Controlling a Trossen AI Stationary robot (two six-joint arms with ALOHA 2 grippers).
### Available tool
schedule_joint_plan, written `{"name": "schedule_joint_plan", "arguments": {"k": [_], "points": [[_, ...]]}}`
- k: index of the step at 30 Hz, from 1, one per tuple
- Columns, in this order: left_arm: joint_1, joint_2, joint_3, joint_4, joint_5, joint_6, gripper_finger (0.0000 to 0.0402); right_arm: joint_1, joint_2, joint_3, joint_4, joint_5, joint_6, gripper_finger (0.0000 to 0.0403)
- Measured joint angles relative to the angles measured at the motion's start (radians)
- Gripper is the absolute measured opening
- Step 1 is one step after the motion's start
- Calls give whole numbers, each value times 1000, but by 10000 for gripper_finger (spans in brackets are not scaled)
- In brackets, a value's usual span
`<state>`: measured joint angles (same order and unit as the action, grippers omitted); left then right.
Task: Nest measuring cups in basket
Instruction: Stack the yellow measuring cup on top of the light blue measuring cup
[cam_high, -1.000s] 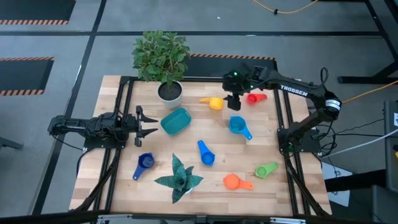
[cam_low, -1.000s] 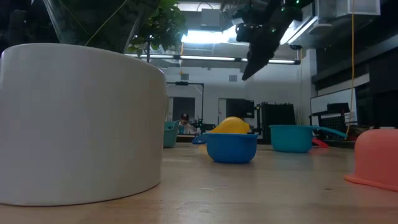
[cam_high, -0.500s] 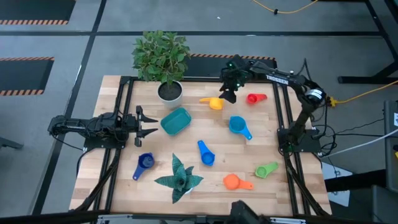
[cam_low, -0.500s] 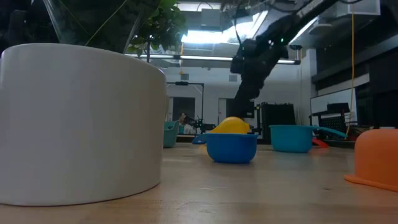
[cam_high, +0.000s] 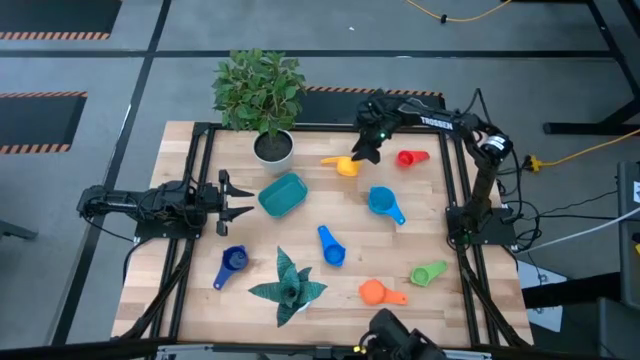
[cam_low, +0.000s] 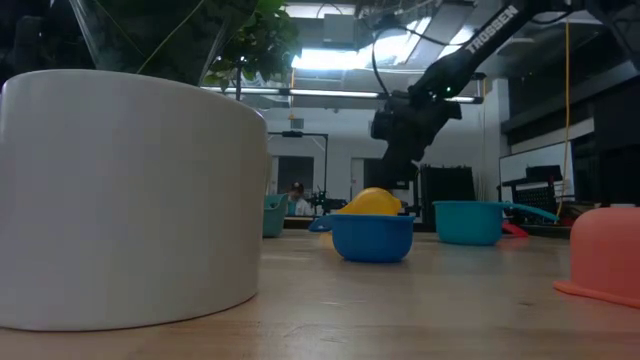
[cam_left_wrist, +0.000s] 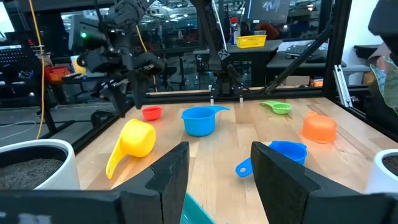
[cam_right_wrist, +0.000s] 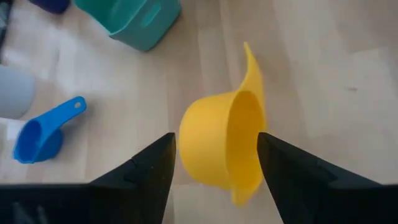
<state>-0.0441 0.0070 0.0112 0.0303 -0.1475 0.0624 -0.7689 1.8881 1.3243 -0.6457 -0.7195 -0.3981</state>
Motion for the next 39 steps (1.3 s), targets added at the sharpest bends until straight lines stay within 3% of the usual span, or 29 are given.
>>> {"name": "schedule_joint_plan", "arguments": {"k": [16, 29, 39], "points": [[0, 0, 0, 0, 0, 0, 166, 25, 66, 0, 0, -38, 1, 216], [0, 0, 0, 0, 0, 0, 166, 60, 66, 0, 16, -35, -3, 90], [0, 0, 0, 0, 0, 0, 166, 89, 66, 0, 16, -34, -3, 15]]}}
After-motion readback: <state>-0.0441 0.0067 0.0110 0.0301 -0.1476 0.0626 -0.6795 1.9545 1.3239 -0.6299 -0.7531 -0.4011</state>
